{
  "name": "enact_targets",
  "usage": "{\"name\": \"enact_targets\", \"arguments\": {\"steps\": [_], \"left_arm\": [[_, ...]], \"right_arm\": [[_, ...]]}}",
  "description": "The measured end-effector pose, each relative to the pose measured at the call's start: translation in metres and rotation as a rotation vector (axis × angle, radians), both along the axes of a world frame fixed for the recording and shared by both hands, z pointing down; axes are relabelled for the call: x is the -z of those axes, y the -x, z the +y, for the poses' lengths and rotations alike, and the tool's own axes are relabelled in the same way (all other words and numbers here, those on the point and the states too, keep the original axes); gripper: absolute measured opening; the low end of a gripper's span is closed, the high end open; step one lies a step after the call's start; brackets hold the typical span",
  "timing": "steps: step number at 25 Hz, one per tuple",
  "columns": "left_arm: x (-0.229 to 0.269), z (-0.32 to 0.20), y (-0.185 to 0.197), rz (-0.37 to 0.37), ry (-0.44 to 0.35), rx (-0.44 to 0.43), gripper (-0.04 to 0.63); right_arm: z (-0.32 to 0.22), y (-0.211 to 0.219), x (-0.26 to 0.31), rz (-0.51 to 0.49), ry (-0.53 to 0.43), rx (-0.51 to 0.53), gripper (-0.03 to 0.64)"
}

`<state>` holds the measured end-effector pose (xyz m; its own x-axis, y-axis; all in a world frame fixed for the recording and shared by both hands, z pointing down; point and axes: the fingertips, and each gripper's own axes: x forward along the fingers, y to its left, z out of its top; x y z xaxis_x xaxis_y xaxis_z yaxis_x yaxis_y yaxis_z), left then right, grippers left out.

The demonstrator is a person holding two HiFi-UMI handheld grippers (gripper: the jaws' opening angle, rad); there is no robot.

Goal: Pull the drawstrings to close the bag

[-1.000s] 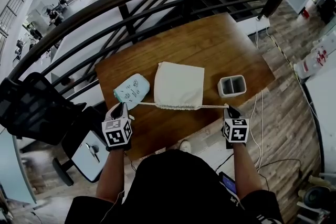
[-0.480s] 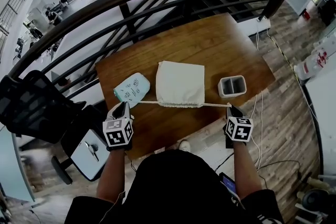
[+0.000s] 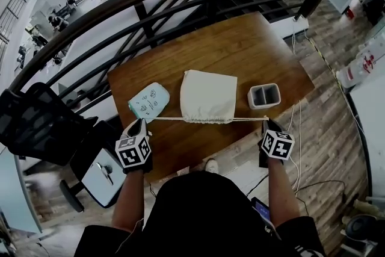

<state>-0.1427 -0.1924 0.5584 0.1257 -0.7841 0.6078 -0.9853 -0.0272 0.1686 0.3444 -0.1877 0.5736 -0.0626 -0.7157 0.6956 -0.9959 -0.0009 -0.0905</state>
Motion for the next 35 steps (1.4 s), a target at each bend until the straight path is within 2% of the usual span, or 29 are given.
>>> {"name": "enact_targets", "arguments": {"steps": [3,7,9,12,15,18,26,30,35], "left_arm": [[0.001,-0.001,0.008,0.069,0.002,0.038,0.035],[0.0,0.003,0.003,-0.004,0.003,-0.002,0.035],[0.0,0.002,0.005,0.002,0.005,0.011,0.035],[0.003,0.001,0.01,-0.037,0.001,-0.001,0.035],[0.003,0.001,0.019,-0.026,0.006,0.015,0.035],[-0.004,0.006,0.017,-0.048,0.019,0.015,0.035],[-0.01,0.013,0.027,-0.054,0.042,0.062,0.035],[-0.011,0.011,0.028,-0.072,0.045,0.046,0.035],[-0.013,0.011,0.026,-0.144,0.055,0.015,0.035]], "right_arm": [[0.001,-0.021,-0.003,-0.056,0.007,-0.057,0.037],[0.001,-0.027,-0.004,-0.06,0.002,-0.086,0.035],[0.0,-0.023,-0.004,-0.051,0.0,-0.075,0.037],[-0.002,-0.02,-0.007,-0.042,0.007,-0.059,0.035],[-0.002,-0.03,-0.011,-0.047,0.013,-0.083,0.038],[0.0,-0.037,-0.015,-0.04,0.018,-0.106,0.037],[-0.003,-0.025,-0.016,0.003,0.029,-0.043,0.037],[0.001,-0.043,-0.023,-0.009,0.049,-0.088,0.04],[-0.006,-0.038,-0.025,0.01,0.037,-0.085,0.035]]}}
